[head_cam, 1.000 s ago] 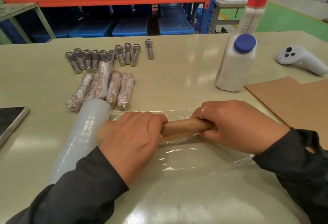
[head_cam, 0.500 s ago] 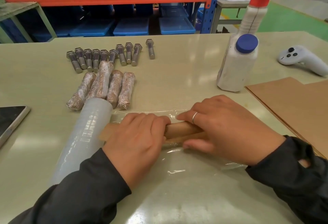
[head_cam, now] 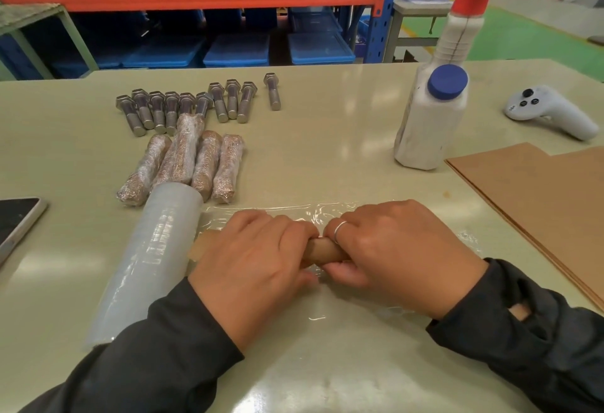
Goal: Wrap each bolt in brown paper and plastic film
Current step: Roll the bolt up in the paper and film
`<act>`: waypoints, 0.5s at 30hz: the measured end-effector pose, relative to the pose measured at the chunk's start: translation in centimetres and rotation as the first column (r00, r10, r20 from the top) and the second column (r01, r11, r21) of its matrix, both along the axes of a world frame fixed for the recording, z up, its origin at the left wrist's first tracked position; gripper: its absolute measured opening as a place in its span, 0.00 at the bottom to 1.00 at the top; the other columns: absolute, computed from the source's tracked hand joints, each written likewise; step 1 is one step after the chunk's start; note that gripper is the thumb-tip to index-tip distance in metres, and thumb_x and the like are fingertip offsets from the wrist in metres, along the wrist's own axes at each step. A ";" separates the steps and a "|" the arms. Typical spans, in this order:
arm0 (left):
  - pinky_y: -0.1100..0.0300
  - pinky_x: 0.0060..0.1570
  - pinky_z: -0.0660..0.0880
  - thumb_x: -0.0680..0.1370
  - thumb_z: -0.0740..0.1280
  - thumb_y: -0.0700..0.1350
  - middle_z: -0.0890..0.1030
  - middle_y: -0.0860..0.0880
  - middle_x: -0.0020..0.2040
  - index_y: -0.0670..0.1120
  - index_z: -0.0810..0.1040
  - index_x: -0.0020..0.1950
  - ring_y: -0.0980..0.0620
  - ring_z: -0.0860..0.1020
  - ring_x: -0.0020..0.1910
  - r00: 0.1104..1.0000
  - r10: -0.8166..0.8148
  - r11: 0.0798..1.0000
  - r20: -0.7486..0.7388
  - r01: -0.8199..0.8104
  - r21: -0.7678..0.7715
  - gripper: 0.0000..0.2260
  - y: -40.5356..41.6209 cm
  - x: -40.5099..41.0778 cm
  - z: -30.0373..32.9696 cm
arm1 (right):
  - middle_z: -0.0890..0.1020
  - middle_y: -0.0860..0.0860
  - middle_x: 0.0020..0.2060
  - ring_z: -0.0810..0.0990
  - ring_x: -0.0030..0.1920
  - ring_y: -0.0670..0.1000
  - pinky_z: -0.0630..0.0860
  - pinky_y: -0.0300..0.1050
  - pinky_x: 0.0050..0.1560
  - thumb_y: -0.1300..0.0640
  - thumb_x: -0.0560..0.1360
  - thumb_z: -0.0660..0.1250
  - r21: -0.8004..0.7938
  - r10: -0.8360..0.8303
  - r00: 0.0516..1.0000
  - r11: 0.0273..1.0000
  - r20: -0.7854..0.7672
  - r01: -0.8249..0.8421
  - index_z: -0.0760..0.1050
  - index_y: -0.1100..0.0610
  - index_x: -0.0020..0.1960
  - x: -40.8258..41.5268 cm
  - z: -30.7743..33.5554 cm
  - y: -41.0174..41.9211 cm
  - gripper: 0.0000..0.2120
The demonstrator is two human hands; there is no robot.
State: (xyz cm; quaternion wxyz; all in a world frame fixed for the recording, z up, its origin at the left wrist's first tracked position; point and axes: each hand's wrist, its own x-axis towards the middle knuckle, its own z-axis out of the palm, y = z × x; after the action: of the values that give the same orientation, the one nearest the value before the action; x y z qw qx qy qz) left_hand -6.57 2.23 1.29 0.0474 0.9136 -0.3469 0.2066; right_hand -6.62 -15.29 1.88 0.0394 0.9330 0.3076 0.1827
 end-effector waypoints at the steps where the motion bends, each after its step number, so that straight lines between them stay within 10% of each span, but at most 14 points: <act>1: 0.59 0.42 0.63 0.71 0.59 0.49 0.78 0.47 0.31 0.41 0.81 0.41 0.48 0.77 0.28 0.999 0.014 1.000 0.029 -0.014 -0.013 0.15 0.0 0.0 -0.1 | 0.75 0.49 0.23 0.74 0.22 0.52 0.63 0.37 0.22 0.47 0.61 0.74 0.006 0.003 1.000 1.000 -0.001 -0.003 0.76 0.56 0.31 0.0 0.0 0.0 0.14; 10: 0.53 0.47 0.71 0.72 0.58 0.45 0.77 0.47 0.30 0.40 0.81 0.41 0.47 0.76 0.27 0.990 0.059 0.998 0.131 -0.054 -0.043 0.13 0.4 -0.1 -1.0 | 0.76 0.50 0.32 0.75 0.29 0.53 0.59 0.38 0.24 0.61 0.56 0.78 0.035 -0.052 0.997 0.998 -0.065 0.055 0.78 0.54 0.35 0.7 1.1 -1.5 0.12; 15: 0.54 0.46 0.77 0.73 0.59 0.44 0.77 0.48 0.31 0.41 0.81 0.42 0.48 0.76 0.27 0.986 0.074 0.997 0.153 -0.068 -0.043 0.12 0.2 0.1 -1.0 | 0.77 0.46 0.47 0.75 0.45 0.51 0.65 0.43 0.35 0.56 0.72 0.66 0.018 -0.041 0.975 0.999 -0.218 0.046 0.76 0.50 0.48 1.1 1.7 -2.2 0.06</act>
State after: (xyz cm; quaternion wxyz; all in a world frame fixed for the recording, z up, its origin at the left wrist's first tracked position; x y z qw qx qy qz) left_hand -6.51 2.47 0.33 0.0302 0.9056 -0.3129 0.2846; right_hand -5.51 -17.47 3.63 -0.0013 0.9542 0.2877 0.0821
